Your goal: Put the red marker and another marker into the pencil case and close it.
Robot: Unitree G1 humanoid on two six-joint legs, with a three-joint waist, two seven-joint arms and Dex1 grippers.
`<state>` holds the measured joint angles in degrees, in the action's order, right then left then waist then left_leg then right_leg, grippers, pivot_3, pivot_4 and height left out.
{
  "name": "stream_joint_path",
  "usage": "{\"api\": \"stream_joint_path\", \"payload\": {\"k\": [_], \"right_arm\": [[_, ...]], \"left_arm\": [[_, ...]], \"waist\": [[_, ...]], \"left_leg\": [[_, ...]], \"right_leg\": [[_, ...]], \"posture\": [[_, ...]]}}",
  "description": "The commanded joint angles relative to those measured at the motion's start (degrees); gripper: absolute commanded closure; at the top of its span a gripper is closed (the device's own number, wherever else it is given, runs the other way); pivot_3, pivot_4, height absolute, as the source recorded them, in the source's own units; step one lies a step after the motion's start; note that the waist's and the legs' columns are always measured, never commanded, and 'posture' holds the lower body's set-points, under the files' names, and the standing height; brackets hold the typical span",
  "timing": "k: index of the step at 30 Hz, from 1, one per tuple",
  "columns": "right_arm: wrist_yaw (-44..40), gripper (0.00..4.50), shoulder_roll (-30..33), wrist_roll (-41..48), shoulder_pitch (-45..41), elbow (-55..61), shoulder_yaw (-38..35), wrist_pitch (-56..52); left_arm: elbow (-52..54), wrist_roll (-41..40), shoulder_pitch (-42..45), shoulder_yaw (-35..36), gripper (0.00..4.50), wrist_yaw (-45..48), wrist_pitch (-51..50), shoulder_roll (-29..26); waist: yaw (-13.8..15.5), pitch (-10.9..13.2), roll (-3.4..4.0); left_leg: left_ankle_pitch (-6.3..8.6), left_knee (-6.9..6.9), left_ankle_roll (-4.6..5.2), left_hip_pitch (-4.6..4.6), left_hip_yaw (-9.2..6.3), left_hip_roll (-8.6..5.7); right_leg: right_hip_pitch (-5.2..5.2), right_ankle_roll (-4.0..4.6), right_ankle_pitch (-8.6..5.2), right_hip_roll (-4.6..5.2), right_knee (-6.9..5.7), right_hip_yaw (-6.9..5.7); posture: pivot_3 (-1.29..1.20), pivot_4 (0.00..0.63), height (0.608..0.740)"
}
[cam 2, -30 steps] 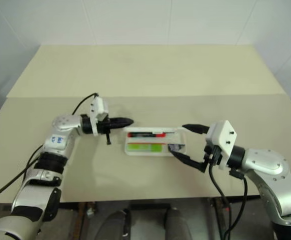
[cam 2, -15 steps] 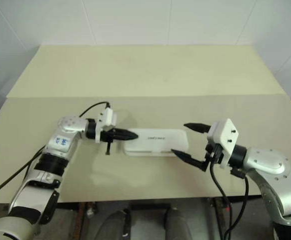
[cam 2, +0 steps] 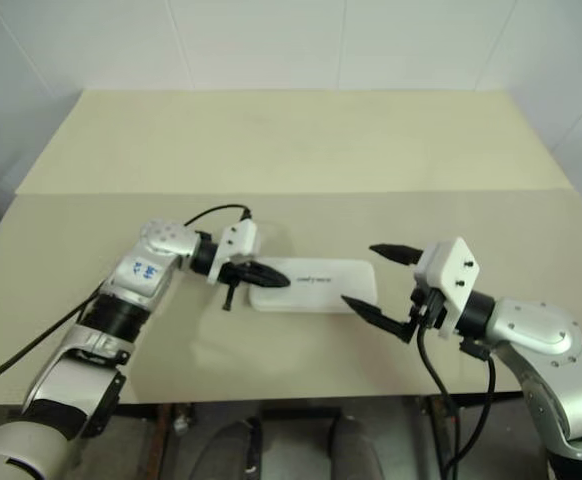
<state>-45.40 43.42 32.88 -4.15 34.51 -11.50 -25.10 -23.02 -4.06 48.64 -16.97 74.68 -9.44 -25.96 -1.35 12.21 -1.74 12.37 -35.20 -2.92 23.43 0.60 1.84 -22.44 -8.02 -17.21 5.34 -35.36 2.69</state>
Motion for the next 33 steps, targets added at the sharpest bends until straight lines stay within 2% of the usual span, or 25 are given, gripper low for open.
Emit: {"api": "stream_joint_path", "payload": {"k": [1, 12, 28, 33], "right_arm": [[0.8, 0.0, -0.5, 0.6, -0.3, 2.3, -0.5, 0.5], [1.5, 0.0, -1.5, -0.2, -1.2, 1.7, 0.9, 0.9], [2.2, 0.0, -2.5, -0.8, -2.8, 1.0, 2.1, 1.2], [2.1, 0.0, -2.4, -0.7, -3.0, 1.1, 1.8, 0.9]], "left_arm": [[3.0, 1.0, 1.2, -1.4, 4.47, 0.8, -1.5, -0.5], [9.4, 1.9, 0.9, -3.1, 4.47, -0.9, -7.0, 0.0], [13.2, 4.0, 2.1, -4.8, 4.47, -6.3, -12.4, 1.1], [14.9, 4.5, -0.2, -5.3, 4.47, -7.3, -13.8, 0.5]], "waist": [[0.0, 0.0, 0.0], [-0.1, 0.0, 0.0], [-0.1, 0.0, 0.0], [-0.1, 0.0, 0.0]], "left_leg": [[0.0, 0.0, 0.0, 0.0, 0.0, 0.0], [0.0, 0.0, 0.0, 0.01, -0.02, 0.0], [0.0, 0.0, 0.0, 0.01, -0.04, 0.0], [0.0, 0.0, 0.0, 0.01, -0.04, 0.0]], "right_leg": [[0.0, 0.0, 0.0, 0.0, 0.0, 0.0], [-0.01, 0.02, -0.01, -0.01, 0.0, 0.0], [-0.01, 0.01, -0.01, -0.02, -0.01, 0.0], [-0.01, 0.02, -0.01, -0.02, -0.01, 0.0]], "posture": [[0.0, 0.15, 0.74], [0.0, 0.15, 0.74], [0.0, 0.15, 0.74], [0.0, 0.15, 0.74]]}}
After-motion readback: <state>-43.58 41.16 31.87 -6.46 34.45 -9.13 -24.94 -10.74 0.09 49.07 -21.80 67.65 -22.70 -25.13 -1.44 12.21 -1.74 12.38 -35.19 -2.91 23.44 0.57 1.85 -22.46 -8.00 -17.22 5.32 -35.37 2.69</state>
